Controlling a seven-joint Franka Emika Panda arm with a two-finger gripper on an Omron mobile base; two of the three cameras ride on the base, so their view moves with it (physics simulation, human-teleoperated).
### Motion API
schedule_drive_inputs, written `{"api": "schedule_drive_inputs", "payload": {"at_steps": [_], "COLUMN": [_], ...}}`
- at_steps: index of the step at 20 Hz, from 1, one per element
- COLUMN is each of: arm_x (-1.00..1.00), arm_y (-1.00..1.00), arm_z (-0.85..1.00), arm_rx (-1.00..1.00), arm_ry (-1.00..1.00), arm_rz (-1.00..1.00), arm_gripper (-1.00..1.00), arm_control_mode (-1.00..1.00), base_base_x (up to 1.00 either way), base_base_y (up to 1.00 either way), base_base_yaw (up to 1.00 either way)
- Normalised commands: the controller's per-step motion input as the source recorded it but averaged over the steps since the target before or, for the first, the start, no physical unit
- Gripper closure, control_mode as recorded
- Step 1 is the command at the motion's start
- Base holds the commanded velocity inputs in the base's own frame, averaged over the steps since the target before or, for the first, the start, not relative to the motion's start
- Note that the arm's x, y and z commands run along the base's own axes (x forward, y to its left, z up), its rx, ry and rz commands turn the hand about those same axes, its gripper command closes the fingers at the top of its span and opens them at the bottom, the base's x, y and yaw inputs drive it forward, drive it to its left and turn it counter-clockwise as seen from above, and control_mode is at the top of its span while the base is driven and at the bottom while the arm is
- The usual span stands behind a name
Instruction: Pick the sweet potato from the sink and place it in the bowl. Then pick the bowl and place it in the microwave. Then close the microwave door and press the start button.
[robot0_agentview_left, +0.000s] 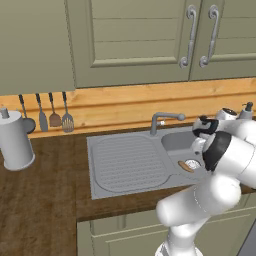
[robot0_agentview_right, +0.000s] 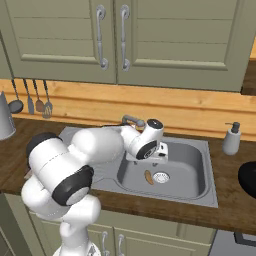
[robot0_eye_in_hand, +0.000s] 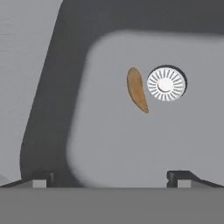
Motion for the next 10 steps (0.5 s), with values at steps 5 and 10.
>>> {"api": "schedule_drive_inputs", "payload": {"at_steps": [5, 10], "arm_x": [0.33, 0.44], "arm_y": [0.01, 0.0], "arm_z": [-0.35, -0.2], "arm_rx": [0.04, 0.0], "arm_ry": [0.03, 0.01], "arm_rz": [0.08, 0.07], "arm_gripper": [-1.0, -1.0], "arm_control_mode": [-1.0, -1.0], "base_base_x": [0.0, 0.0], "base_base_y": [0.0, 0.0], "base_base_yaw": [0.0, 0.0]}}
